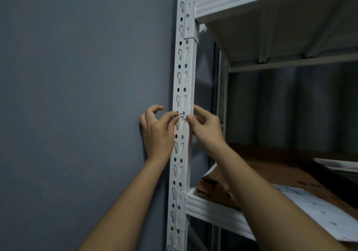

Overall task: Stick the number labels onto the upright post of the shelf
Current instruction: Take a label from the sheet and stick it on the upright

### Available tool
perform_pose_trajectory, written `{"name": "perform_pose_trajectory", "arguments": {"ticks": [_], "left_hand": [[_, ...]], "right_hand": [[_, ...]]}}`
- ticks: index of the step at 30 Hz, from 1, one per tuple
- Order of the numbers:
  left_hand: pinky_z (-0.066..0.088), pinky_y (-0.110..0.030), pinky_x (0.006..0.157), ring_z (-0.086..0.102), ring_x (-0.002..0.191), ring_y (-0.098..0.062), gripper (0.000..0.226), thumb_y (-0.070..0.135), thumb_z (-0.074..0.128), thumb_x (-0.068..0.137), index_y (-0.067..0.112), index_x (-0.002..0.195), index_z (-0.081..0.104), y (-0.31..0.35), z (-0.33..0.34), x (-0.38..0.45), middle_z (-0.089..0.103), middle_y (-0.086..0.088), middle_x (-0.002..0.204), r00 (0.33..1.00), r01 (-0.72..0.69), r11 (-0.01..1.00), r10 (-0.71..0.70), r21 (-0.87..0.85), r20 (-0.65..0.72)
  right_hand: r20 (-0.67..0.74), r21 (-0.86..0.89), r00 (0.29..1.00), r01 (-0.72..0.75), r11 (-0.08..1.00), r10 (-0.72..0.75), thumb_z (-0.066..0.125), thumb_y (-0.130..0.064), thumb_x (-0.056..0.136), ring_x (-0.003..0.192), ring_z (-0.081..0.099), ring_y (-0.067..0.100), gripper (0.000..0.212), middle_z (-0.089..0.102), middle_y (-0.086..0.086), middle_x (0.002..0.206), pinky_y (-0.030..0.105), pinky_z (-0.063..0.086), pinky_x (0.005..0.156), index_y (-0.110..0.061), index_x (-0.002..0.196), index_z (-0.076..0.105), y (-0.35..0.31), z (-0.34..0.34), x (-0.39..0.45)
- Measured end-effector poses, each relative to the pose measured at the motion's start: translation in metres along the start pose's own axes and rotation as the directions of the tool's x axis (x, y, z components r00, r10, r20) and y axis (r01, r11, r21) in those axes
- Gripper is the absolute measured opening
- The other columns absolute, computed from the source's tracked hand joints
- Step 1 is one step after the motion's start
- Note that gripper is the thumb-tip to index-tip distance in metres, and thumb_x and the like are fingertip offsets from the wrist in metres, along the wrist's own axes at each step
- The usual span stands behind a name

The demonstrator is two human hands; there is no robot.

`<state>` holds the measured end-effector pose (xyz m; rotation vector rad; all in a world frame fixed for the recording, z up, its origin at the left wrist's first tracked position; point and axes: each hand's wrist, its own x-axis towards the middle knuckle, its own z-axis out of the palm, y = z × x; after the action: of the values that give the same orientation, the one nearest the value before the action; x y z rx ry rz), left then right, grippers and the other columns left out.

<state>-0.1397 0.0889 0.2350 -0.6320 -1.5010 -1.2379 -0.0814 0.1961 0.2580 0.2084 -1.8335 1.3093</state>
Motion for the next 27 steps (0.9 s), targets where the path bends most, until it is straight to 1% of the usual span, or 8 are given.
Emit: {"name": "perform_pose_trajectory", "arguments": {"ticks": [4,6,8,12,18,22,25,27], "left_hand": [[0.039,-0.03,0.084,0.04,0.113,-0.023,0.011,0.03,0.067,0.084,0.025,0.091,0.074,0.001,0.001,0.003,0.052,-0.002,0.119,0.996,-0.08,0.995,0.082,0.062,-0.022],[0.04,-0.032,0.083,0.04,0.112,-0.022,0.011,0.03,0.066,0.084,0.025,0.089,0.074,0.0,0.002,0.001,0.053,-0.002,0.118,0.995,-0.092,0.994,0.094,0.063,-0.029],[0.04,-0.033,0.084,0.039,0.112,-0.021,0.008,0.028,0.068,0.084,0.024,0.089,0.074,0.0,0.003,0.001,0.052,-0.002,0.117,0.996,-0.081,0.995,0.082,0.056,-0.024],[0.03,-0.026,0.089,0.034,0.113,-0.015,0.005,0.025,0.067,0.084,0.022,0.088,0.071,0.001,0.003,0.005,0.049,-0.001,0.115,0.998,-0.062,0.997,0.061,0.04,0.026],[0.027,-0.021,0.089,0.033,0.107,-0.009,0.003,0.022,0.067,0.085,0.02,0.084,0.068,0.002,0.004,0.008,0.039,0.01,0.104,0.997,-0.051,0.999,0.052,-0.006,0.052],[0.027,-0.019,0.087,0.037,0.104,-0.015,0.004,0.021,0.065,0.086,0.02,0.087,0.068,0.002,0.008,0.006,0.039,0.008,0.1,0.999,-0.001,1.0,0.002,-0.021,0.041],[0.029,-0.022,0.086,0.038,0.101,-0.018,0.004,0.019,0.064,0.086,0.017,0.088,0.067,0.004,0.01,0.003,0.039,0.006,0.096,0.999,0.021,1.0,-0.021,0.003,0.049],[0.035,-0.028,0.085,0.038,0.099,-0.018,0.004,0.021,0.064,0.086,0.017,0.085,0.065,0.004,0.011,0.002,0.041,0.005,0.095,0.999,0.031,0.999,-0.031,0.014,0.03]], "right_hand": [[-0.001,0.004,1.0,0.003,1.0,-0.003,0.061,-0.015,0.093,0.094,0.07,0.011,0.036,0.074,0.0,0.102,0.042,0.055,0.092,-0.021,0.129,0.06,0.0,0.0,0.001],[-0.008,0.011,1.0,0.0,1.0,0.0,0.061,-0.015,0.093,0.095,0.07,0.012,0.037,0.074,0.0,0.102,0.042,0.055,0.092,-0.021,0.129,0.06,0.001,0.001,0.001],[-0.011,0.011,1.0,-0.002,1.0,0.002,0.061,-0.016,0.093,0.095,0.07,0.012,0.037,0.074,0.0,0.102,0.042,0.055,0.092,-0.021,0.13,0.059,0.003,0.0,0.002],[-0.015,0.007,1.0,-0.002,1.0,0.002,0.061,-0.018,0.093,0.095,0.069,0.009,0.039,0.073,-0.003,0.104,0.041,0.055,0.092,-0.022,0.132,0.057,0.004,0.001,0.002],[-0.066,-0.03,0.998,-0.014,0.999,0.012,0.062,-0.024,0.092,0.096,0.068,0.006,0.039,0.073,-0.012,0.099,0.042,0.053,0.094,-0.03,0.131,0.058,0.011,0.007,0.004],[-0.101,-0.039,0.995,-0.029,0.999,0.025,0.061,-0.026,0.092,0.097,0.067,0.007,0.041,0.072,-0.014,0.099,0.042,0.052,0.095,-0.032,0.132,0.057,0.01,0.012,0.002],[-0.11,-0.063,0.993,-0.05,0.997,0.043,0.061,-0.028,0.092,0.099,0.066,0.007,0.042,0.072,-0.012,0.104,0.041,0.051,0.097,-0.031,0.134,0.055,0.007,0.011,0.0],[-0.109,-0.06,0.993,-0.06,0.996,0.053,0.061,-0.028,0.092,0.101,0.065,0.008,0.043,0.072,-0.011,0.105,0.041,0.05,0.098,-0.031,0.135,0.054,0.006,0.011,-0.002]]}}
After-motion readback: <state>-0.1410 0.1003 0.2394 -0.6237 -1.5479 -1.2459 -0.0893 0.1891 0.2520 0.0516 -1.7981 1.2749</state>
